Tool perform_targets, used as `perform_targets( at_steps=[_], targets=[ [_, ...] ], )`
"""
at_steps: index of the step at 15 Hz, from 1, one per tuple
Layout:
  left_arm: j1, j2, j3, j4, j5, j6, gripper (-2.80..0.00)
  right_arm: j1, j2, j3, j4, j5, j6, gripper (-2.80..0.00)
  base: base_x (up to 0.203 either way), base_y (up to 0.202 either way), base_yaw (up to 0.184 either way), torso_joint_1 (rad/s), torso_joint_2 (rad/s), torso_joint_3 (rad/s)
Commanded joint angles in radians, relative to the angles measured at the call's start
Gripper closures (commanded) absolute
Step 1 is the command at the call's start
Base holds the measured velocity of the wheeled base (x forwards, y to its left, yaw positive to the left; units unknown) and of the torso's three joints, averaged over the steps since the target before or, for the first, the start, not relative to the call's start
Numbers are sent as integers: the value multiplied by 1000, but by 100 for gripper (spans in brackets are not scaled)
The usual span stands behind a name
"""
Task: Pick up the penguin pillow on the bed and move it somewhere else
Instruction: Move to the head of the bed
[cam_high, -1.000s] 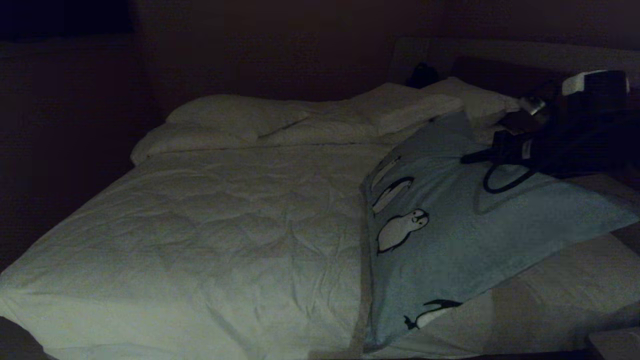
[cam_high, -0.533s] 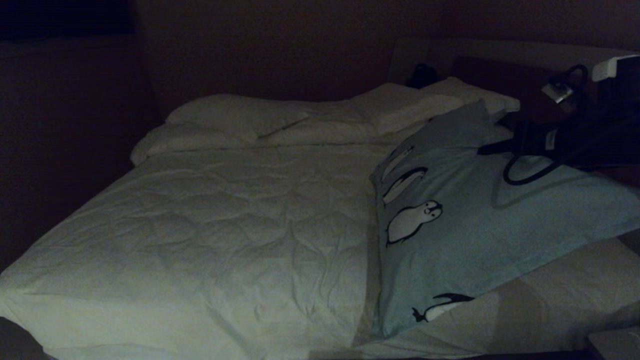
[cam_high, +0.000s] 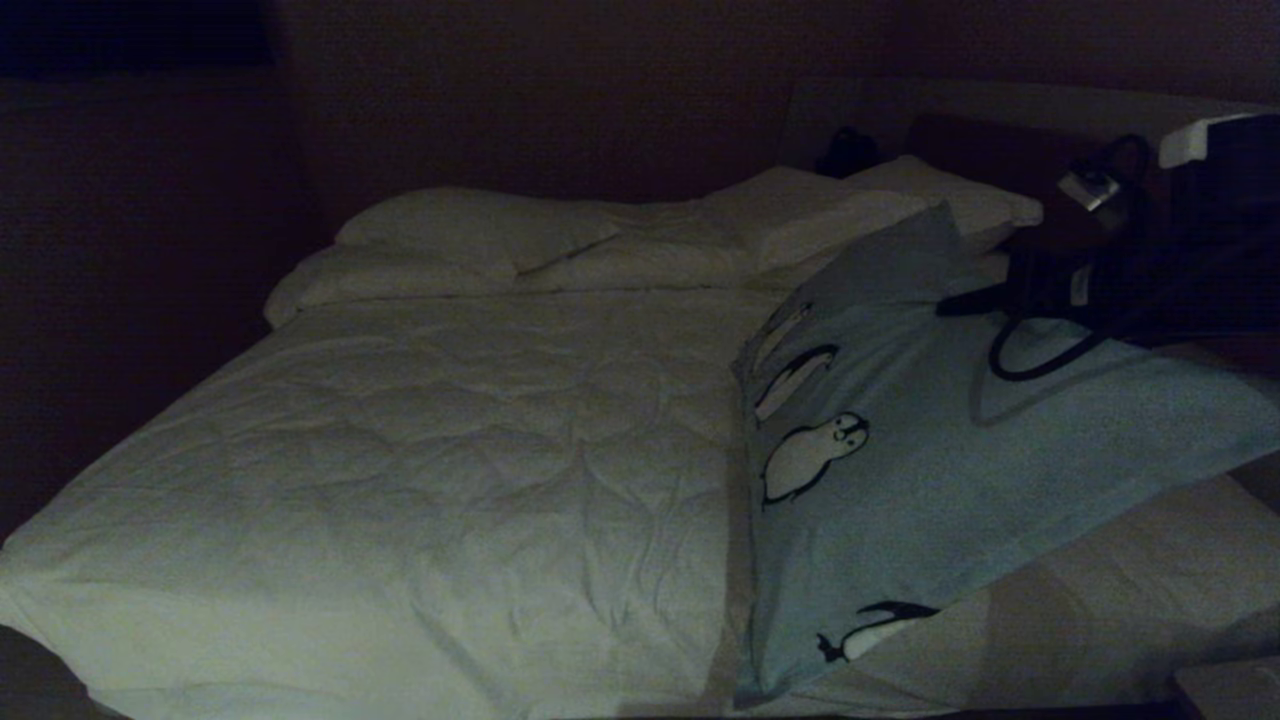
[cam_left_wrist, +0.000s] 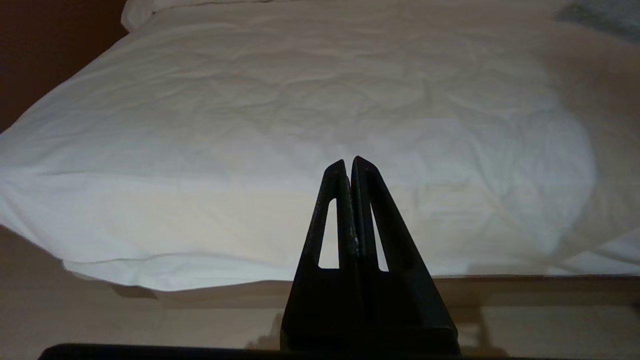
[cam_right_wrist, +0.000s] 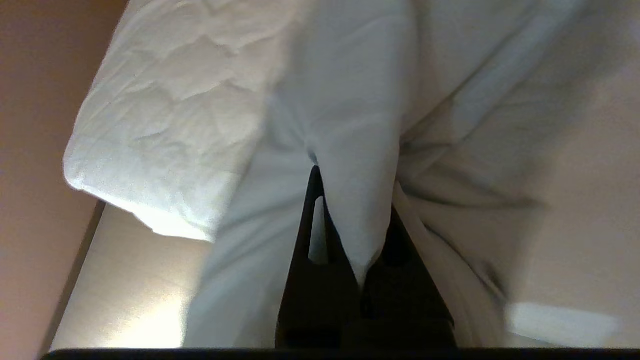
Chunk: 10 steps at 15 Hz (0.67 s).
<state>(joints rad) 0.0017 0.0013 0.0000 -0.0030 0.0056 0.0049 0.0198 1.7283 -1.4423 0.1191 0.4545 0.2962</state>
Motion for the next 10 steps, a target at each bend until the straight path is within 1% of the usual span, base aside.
perform_targets(
  at_steps=[1,5,10],
  targets=[
    [0,0,0,0,1,0,0,-3,8,3,1,1,0,0,0,-181,9,2,2,6],
    [0,0,0,0,1,0,0,-6,8,5,1,1,-15,0,0,-196,0,3,3,2],
    [0,0,0,0,1,1,0,-16,-1,12,1,3,-14,0,0,-194,-1,2,1,1]
  ],
)
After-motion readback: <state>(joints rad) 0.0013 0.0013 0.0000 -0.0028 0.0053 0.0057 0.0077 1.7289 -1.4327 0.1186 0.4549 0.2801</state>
